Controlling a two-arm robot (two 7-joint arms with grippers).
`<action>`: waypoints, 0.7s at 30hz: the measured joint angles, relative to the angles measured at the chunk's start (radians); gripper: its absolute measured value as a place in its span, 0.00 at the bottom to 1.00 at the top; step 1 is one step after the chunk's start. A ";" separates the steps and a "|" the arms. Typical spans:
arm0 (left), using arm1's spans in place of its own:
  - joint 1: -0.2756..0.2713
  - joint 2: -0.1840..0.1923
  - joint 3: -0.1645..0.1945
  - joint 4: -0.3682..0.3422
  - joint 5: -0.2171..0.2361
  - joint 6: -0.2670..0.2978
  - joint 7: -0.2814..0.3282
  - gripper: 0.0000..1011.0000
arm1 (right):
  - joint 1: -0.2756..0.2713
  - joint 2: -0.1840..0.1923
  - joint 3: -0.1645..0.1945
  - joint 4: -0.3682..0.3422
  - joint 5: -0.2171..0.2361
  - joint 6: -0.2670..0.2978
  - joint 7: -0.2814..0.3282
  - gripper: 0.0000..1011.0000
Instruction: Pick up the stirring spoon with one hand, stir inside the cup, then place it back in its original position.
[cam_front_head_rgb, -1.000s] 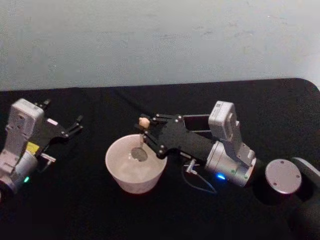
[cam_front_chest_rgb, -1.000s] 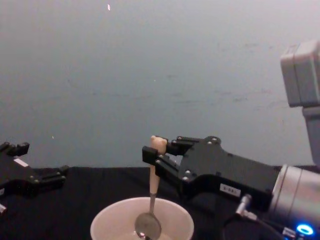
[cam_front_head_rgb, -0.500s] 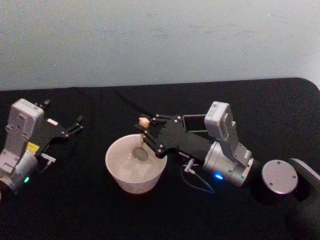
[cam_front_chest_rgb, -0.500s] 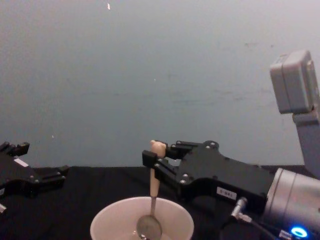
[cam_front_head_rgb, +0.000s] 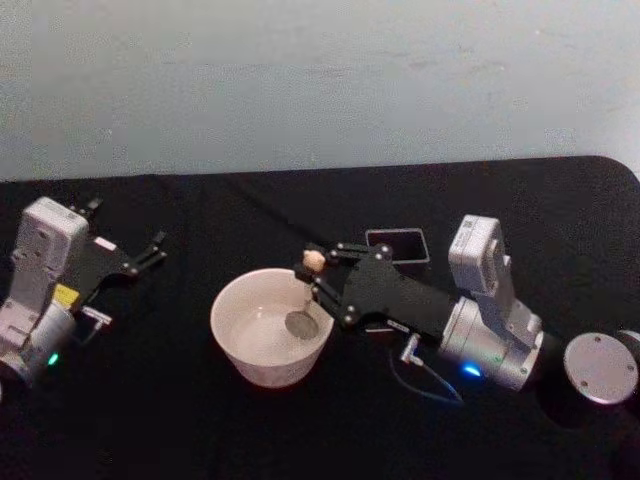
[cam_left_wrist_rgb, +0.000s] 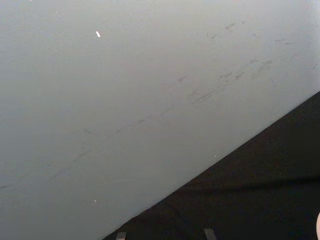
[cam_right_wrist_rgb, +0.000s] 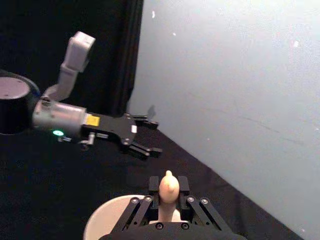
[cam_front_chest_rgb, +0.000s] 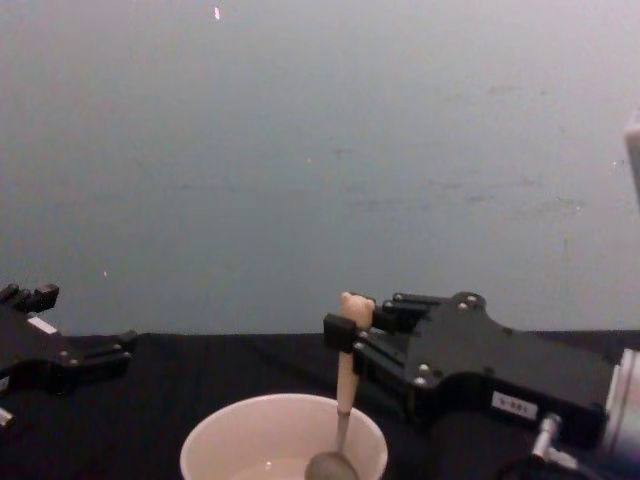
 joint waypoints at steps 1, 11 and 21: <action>0.000 0.000 0.000 0.000 0.000 0.000 0.000 0.99 | -0.009 0.008 -0.001 -0.014 0.007 0.004 0.007 0.21; 0.000 0.000 0.000 0.000 0.000 0.000 0.000 0.99 | -0.037 0.015 -0.035 -0.059 0.029 0.014 0.034 0.21; 0.000 0.000 0.000 0.000 0.000 0.000 0.000 0.99 | 0.013 -0.050 -0.053 0.010 -0.006 0.009 -0.014 0.21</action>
